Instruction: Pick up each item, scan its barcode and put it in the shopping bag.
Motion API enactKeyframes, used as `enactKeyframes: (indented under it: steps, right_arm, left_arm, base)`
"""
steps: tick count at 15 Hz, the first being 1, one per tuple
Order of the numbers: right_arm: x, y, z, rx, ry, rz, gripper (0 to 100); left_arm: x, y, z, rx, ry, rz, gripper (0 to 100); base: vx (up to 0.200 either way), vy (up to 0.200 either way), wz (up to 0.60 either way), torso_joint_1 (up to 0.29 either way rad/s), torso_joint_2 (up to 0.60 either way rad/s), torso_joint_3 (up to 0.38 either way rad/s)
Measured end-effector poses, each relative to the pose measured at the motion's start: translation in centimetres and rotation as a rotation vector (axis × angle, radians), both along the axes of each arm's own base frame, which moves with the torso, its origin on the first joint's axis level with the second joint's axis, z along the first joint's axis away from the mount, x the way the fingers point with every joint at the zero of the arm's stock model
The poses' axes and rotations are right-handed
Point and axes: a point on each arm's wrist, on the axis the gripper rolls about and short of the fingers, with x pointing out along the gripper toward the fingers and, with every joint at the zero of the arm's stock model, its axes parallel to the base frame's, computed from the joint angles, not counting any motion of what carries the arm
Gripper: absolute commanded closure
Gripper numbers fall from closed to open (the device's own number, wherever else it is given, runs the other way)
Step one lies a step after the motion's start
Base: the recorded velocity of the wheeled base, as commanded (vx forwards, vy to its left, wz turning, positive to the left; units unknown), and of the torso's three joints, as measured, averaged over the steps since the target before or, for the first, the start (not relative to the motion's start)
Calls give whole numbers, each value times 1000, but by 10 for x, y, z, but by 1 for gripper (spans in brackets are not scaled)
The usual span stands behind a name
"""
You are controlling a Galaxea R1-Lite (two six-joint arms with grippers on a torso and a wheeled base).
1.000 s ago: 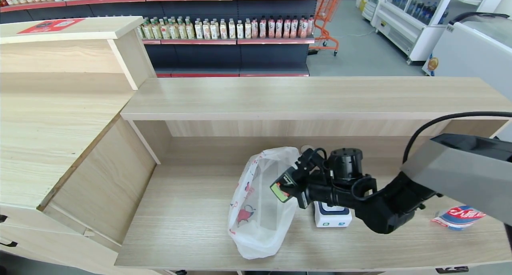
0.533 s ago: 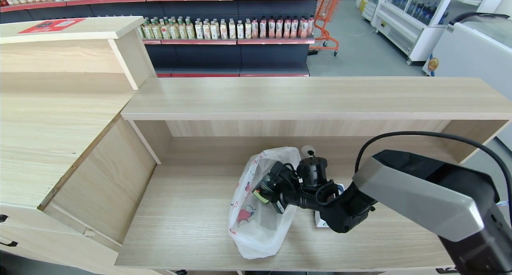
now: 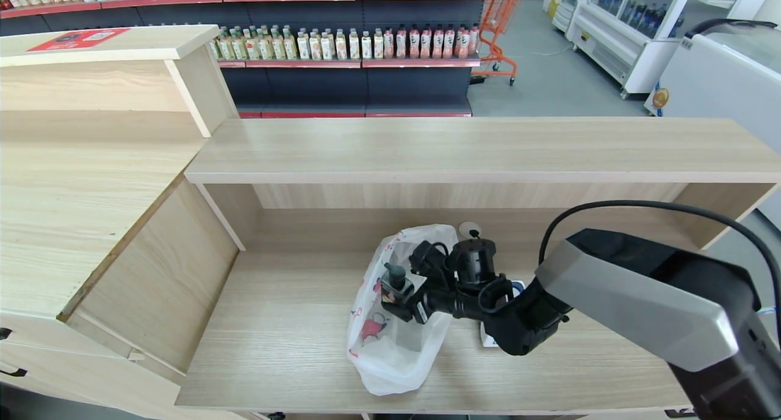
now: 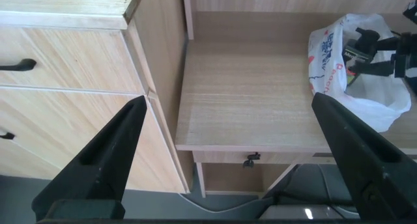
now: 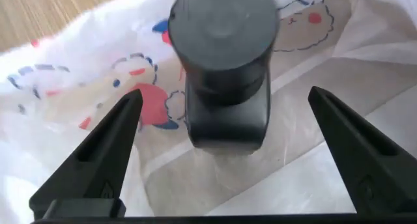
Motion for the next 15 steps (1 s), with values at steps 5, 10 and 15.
enactKeyframes:
  steps: [5, 10, 15]
  right_arm:
    - [-23, -43, 78, 201, 343, -213, 0]
    - [-59, -136, 159, 219, 271, -650, 0]
    - [-114, -177, 211, 149, 54, -696, 0]
  left_arm:
    - [0, 0, 0, 0, 0, 0, 0]
    - [0, 0, 0, 0, 0, 0, 0]
    - [0, 0, 0, 0, 0, 0, 0]
  base:
    - [0, 0, 0, 0, 0, 0]
    - [0, 0, 0, 0, 0, 0]
    - [0, 0, 0, 0, 0, 0]
